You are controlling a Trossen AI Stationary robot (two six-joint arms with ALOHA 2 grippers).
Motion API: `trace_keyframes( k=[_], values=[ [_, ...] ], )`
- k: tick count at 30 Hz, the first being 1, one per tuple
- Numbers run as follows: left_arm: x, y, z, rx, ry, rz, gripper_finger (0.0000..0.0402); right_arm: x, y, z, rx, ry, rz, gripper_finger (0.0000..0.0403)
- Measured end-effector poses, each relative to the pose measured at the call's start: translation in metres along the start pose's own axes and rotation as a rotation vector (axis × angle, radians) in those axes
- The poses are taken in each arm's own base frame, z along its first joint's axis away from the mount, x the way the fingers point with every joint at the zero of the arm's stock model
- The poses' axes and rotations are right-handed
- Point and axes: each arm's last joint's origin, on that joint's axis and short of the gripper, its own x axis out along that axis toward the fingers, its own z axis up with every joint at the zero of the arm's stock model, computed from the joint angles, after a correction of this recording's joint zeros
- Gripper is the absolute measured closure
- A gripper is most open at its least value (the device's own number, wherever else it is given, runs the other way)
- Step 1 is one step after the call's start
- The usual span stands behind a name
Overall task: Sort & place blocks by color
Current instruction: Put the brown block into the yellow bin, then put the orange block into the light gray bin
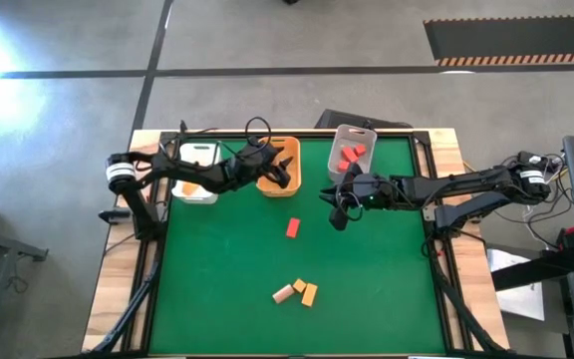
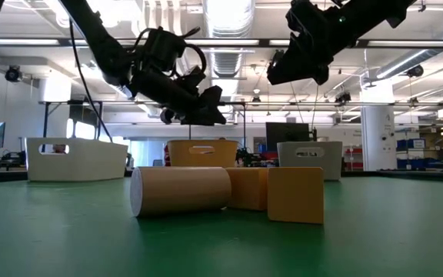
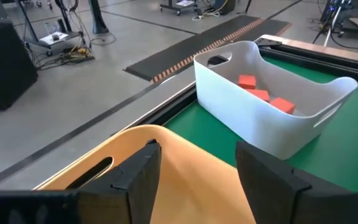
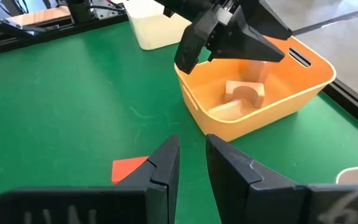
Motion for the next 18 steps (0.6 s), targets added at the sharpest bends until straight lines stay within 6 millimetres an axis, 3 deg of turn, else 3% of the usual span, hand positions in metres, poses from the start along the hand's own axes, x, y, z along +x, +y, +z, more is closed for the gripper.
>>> trace_keyframes(
  k=[7,12,18],
  values=[
    [-0.023,-0.017,0.018,-0.005,-0.060,-0.114,0.0210,0.000,0.004,-0.003,0.051,0.007,0.012,0.0335],
    [-0.051,-0.028,0.032,0.022,-0.100,-0.181,0.0210,-0.001,0.008,-0.005,0.062,0.013,0.028,0.0335],
    [-0.089,-0.039,0.030,0.029,-0.125,-0.273,0.0210,-0.001,0.017,-0.009,-0.009,0.028,0.053,0.0335]
  ],
)
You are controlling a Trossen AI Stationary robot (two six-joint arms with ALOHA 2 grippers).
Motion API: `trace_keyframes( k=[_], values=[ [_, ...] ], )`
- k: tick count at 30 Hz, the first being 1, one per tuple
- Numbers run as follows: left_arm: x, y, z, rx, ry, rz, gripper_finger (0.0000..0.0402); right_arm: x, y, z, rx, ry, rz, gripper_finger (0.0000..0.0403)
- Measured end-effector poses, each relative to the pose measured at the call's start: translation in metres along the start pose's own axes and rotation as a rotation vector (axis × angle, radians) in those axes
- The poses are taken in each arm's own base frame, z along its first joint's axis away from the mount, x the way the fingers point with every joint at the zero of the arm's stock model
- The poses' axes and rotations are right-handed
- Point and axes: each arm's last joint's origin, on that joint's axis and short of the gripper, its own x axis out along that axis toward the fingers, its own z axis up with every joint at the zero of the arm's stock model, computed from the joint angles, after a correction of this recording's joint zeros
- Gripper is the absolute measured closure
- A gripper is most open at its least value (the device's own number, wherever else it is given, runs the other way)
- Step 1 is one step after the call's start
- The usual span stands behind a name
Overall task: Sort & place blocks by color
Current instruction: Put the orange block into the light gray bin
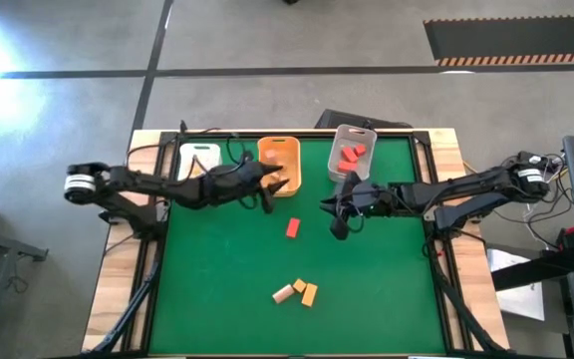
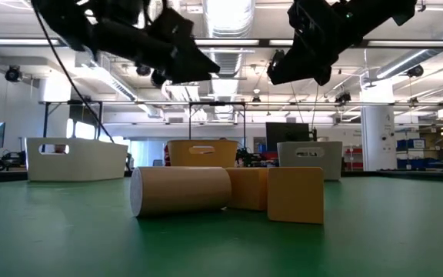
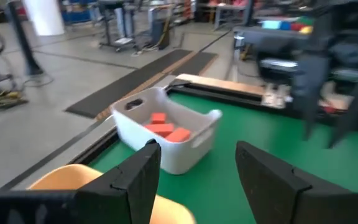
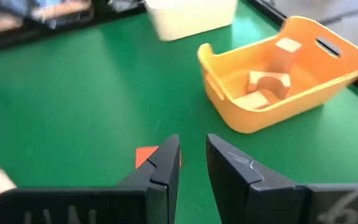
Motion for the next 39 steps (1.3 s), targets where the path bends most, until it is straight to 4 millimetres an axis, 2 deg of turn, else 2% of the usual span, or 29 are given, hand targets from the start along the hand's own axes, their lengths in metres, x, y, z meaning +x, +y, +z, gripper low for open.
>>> trace_keyframes(
  k=[7,14,19,23,28,32,39],
  values=[
    [-0.040,-0.019,-0.015,0.005,-0.003,-0.114,0.0210,0.015,0.008,-0.009,-0.136,0.055,0.006,0.0328],
    [-0.060,-0.017,-0.017,-0.002,-0.029,-0.141,0.0210,0.034,0.016,-0.002,-0.253,0.084,0.015,0.0264],
    [-0.066,-0.015,-0.009,-0.006,-0.062,-0.138,0.0210,0.051,0.022,0.008,-0.428,0.140,0.035,0.0205],
    [-0.069,-0.013,-0.005,-0.013,-0.082,-0.138,0.0210,0.067,0.022,0.013,-0.588,0.272,0.158,0.0182],
    [-0.070,-0.013,-0.003,-0.016,-0.091,-0.139,0.0210,0.094,0.019,0.017,-0.718,0.393,0.257,0.0179],
    [-0.070,-0.013,-0.003,-0.016,-0.089,-0.139,0.0210,0.118,0.013,0.021,-0.761,0.417,0.373,0.0178],
    [-0.070,-0.013,-0.003,-0.015,-0.089,-0.140,0.0210,0.151,0.002,0.017,-0.890,0.468,0.430,0.0177]
  ],
)
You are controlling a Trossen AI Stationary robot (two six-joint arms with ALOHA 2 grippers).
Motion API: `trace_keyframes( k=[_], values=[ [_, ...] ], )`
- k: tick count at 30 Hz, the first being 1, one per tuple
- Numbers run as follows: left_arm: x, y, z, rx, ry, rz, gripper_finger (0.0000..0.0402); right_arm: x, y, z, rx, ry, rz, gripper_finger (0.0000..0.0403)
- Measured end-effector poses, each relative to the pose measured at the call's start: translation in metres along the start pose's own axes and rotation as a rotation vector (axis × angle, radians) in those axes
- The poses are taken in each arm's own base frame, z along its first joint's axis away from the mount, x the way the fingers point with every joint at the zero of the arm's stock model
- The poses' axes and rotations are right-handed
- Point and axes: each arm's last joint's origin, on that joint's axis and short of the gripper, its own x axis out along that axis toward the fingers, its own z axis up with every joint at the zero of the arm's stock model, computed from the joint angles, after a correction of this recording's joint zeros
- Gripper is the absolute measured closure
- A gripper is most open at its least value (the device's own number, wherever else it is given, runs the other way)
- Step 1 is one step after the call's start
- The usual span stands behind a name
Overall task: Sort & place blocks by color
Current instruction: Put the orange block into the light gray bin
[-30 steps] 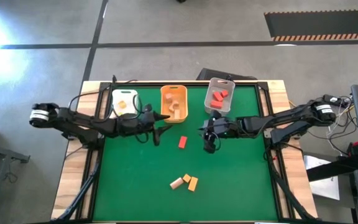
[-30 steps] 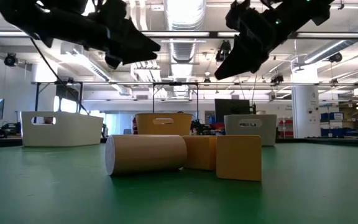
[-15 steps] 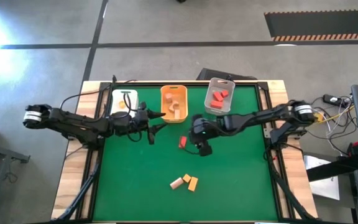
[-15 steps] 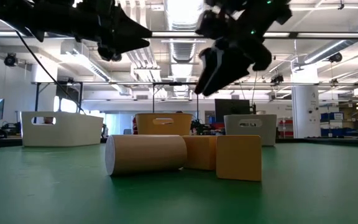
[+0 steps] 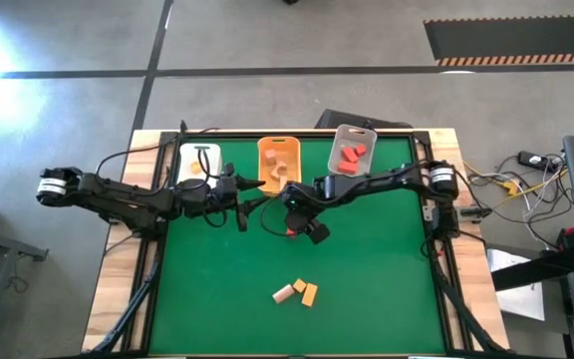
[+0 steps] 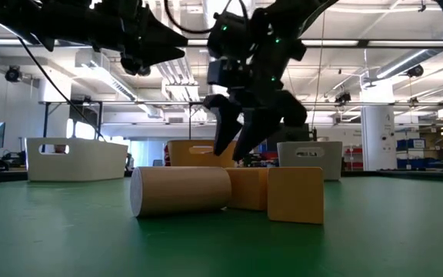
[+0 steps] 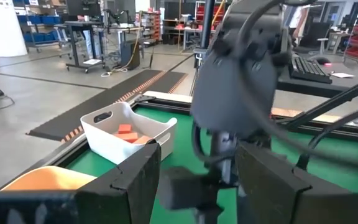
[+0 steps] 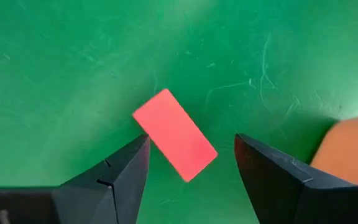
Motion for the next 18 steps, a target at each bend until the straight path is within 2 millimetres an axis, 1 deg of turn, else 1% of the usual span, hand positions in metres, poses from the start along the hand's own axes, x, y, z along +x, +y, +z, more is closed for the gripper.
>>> trace_keyframes(
  k=[4,9,13,18],
  values=[
    [0.000,0.000,0.000,0.018,-0.003,0.000,0.0210,0.011,-0.008,-0.004,-0.013,0.010,0.031,0.0177],
    [0.000,0.000,0.003,0.052,-0.015,0.000,0.0210,0.027,-0.013,-0.011,-0.006,0.004,0.092,0.0177],
    [-0.002,0.000,0.008,0.086,-0.035,0.000,0.0210,0.037,-0.017,-0.014,-0.016,0.014,0.091,0.0180],
    [-0.010,0.002,0.020,0.109,-0.095,0.001,0.0210,0.040,-0.017,-0.015,-0.015,0.016,0.097,0.0196]
  ],
)
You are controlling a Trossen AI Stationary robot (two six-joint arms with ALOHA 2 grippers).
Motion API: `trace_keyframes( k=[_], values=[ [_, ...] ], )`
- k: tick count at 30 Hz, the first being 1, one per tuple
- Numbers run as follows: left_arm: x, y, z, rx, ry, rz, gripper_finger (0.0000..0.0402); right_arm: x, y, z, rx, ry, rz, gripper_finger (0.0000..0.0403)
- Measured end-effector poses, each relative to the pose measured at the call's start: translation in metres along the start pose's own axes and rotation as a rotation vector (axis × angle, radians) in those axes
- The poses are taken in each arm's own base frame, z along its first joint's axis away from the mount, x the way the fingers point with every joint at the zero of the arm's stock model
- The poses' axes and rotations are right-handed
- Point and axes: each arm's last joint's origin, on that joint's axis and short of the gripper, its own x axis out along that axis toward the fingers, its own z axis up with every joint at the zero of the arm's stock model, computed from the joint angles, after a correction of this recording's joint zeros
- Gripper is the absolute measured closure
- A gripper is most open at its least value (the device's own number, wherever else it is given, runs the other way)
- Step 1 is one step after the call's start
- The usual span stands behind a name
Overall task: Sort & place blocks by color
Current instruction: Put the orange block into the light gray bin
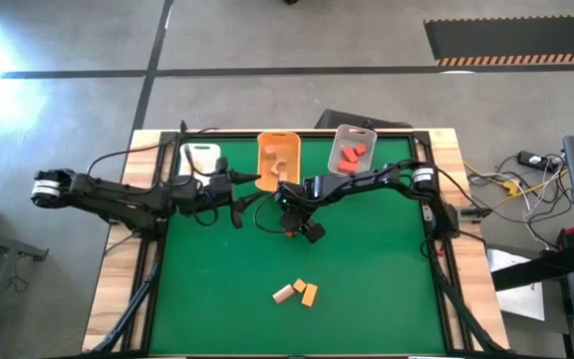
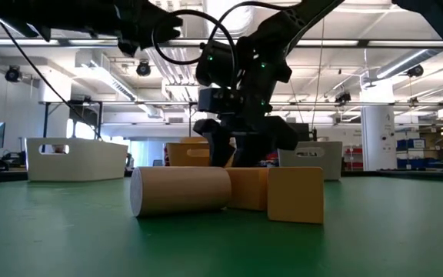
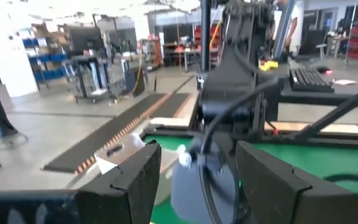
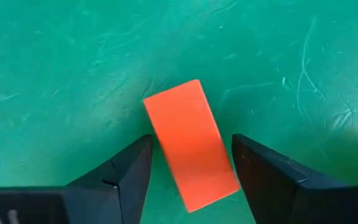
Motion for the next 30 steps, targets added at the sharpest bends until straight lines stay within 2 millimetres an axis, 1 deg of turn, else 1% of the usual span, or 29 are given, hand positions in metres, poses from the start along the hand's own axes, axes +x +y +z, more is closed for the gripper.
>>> trace_keyframes(
  k=[5,8,10,14,19,22,26,30],
  values=[
    [-0.011,0.004,0.014,0.023,-0.069,0.007,0.0210,-0.001,-0.001,0.000,0.023,-0.005,-0.006,0.0244],
    [-0.016,0.006,0.020,0.018,-0.099,0.010,0.0210,0.002,-0.001,0.000,0.037,-0.005,-0.004,0.0278],
    [-0.020,0.007,0.022,0.015,-0.112,0.011,0.0210,0.003,-0.001,0.000,0.043,-0.006,-0.003,0.0292],
    [-0.022,0.008,0.023,0.013,-0.116,0.012,0.0210,0.003,-0.001,0.000,0.088,-0.008,-0.007,0.0292],
    [-0.022,0.008,0.023,0.013,-0.117,0.013,0.0210,-0.004,0.001,0.003,0.166,-0.012,-0.007,0.0292],
    [-0.022,0.008,0.023,0.014,-0.114,0.012,0.0210,-0.015,0.004,0.008,0.213,-0.027,-0.015,0.0292],
    [-0.022,0.008,0.023,0.013,-0.117,0.013,0.0210,-0.038,0.005,0.016,0.250,-0.069,-0.043,0.0292],
    [-0.022,0.008,0.025,0.009,-0.129,0.014,0.0210,-0.054,0.006,0.021,0.291,-0.099,-0.064,0.0292]
  ],
)
